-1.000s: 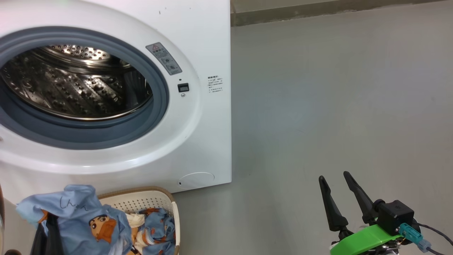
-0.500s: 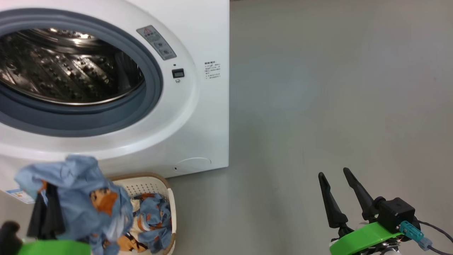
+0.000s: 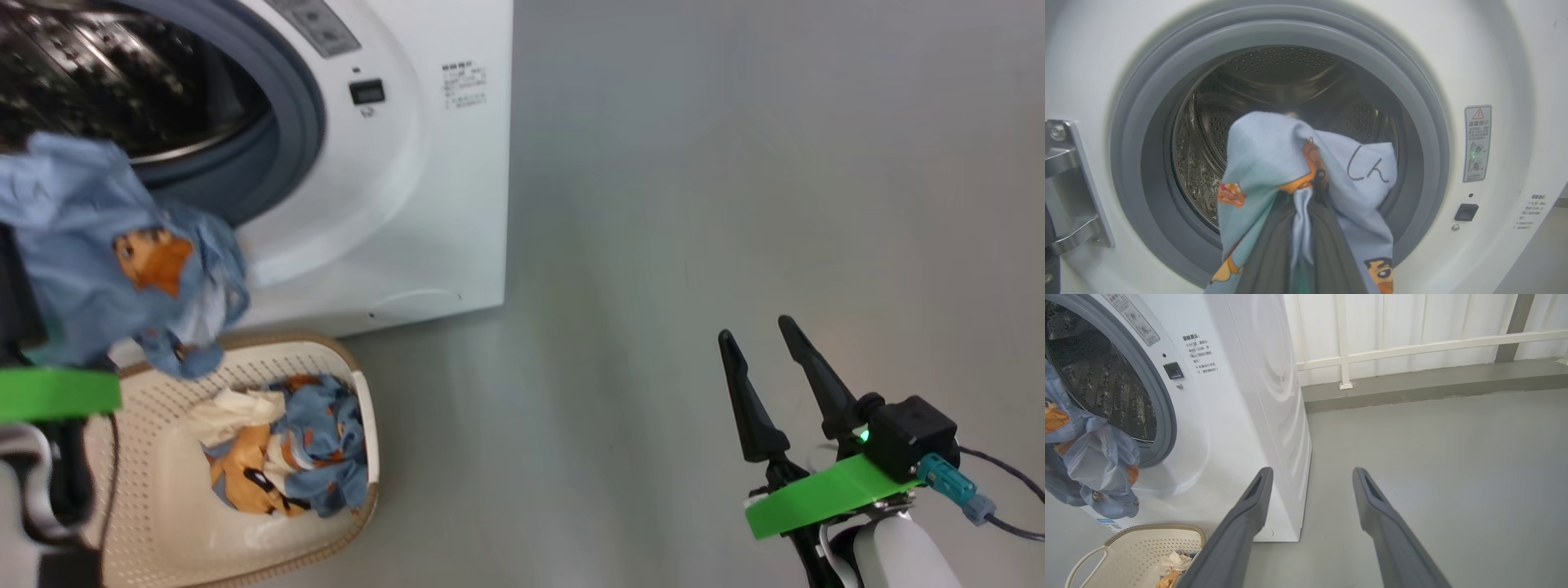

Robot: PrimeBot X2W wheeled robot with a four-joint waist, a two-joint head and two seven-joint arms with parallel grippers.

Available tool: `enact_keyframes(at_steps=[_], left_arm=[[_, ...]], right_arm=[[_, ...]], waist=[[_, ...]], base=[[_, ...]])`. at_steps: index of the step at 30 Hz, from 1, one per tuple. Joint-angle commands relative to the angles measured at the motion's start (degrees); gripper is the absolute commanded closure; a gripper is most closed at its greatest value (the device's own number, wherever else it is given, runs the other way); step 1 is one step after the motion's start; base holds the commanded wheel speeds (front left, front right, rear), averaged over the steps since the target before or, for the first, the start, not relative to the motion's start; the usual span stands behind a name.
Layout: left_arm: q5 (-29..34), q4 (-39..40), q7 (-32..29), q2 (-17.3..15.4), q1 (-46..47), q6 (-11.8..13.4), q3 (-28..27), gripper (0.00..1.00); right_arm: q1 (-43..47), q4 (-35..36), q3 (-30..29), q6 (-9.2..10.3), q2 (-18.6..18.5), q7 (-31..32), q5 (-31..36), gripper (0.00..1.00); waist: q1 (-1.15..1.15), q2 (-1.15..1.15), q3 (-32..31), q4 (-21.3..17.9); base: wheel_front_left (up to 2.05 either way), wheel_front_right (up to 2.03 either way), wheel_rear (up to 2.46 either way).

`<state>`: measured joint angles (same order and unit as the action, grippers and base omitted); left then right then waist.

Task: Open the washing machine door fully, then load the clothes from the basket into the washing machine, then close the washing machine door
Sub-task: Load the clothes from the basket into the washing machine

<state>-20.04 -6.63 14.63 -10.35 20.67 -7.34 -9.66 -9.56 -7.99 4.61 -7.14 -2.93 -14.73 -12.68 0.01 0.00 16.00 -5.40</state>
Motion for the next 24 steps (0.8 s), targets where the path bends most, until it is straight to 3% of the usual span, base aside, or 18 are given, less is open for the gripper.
enact_keyframes(at_steps=[1, 14, 24], left_arm=[[-0.5, 0.1, 0.4, -3.5, 4.3, -0.1, -1.3, 1.00], [-5.5, -13.8, 0.4, -12.0, 23.8, -0.1, 2.3, 1.00], [-10.3, -25.2, -2.3, -19.4, 39.5, -0.1, 14.8, 1.00]], right_arm=[[-1.7, 1.7, 1.5, -0.35, 0.1, -0.3, -0.3, 0.00], [-5.5, 3.5, 3.0, -0.35, 0.1, -0.3, -1.6, 0.00], [-7.0, 4.3, 4.4, -0.35, 0.1, -0.3, -3.5, 0.00]], waist=[[-0.01, 0.00, 5.8, -1.5], [-0.01, 0.00, 19.0, -3.7], [-0.01, 0.00, 25.8, -5.5]], base=[[0.00, 0.00, 0.00], [0.00, 0.00, 0.00], [0.00, 0.00, 0.00]])
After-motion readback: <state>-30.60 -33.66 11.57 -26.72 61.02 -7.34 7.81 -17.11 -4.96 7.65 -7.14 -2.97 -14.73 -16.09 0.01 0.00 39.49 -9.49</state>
